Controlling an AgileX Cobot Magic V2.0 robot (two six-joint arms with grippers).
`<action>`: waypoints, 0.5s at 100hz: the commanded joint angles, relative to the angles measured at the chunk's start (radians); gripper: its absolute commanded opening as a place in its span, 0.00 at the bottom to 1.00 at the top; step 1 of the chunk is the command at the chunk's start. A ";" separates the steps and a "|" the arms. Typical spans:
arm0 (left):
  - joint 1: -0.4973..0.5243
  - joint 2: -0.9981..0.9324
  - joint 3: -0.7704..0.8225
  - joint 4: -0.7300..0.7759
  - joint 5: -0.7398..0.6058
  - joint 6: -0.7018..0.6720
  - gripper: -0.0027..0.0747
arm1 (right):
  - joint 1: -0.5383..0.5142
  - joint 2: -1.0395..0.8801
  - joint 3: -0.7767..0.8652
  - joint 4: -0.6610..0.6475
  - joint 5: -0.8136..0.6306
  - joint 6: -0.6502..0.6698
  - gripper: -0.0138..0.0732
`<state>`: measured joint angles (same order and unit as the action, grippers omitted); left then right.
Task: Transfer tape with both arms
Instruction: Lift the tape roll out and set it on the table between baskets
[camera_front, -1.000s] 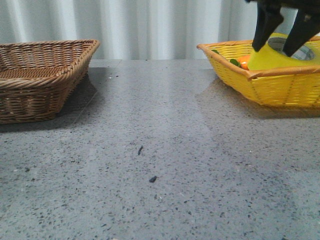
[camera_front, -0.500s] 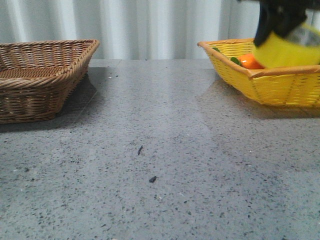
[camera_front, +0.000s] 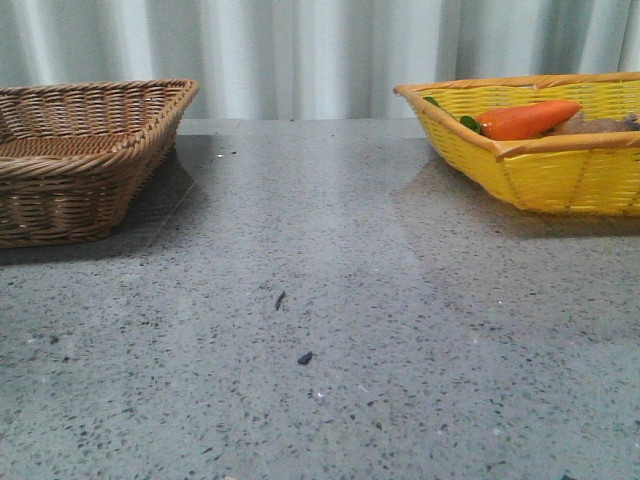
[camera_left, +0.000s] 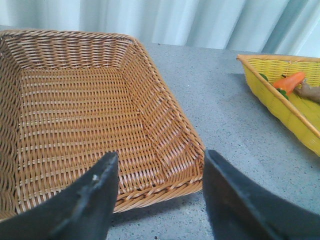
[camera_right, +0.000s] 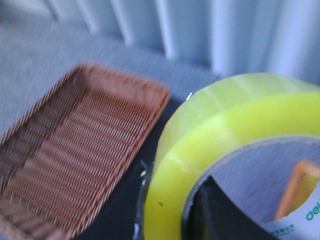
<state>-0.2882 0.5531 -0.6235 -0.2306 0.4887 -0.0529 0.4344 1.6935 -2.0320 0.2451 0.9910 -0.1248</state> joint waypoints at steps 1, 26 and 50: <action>-0.008 0.008 -0.036 -0.019 -0.072 0.001 0.49 | 0.023 0.043 -0.030 0.010 0.026 -0.009 0.09; -0.008 0.008 -0.036 -0.024 -0.068 0.001 0.49 | 0.038 0.257 -0.030 0.080 0.128 -0.009 0.09; -0.008 0.008 -0.036 -0.100 -0.030 0.002 0.49 | 0.038 0.309 -0.030 0.086 0.138 0.004 0.40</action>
<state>-0.2882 0.5531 -0.6235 -0.2733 0.5037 -0.0529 0.4735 2.0792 -2.0320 0.2981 1.1653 -0.1190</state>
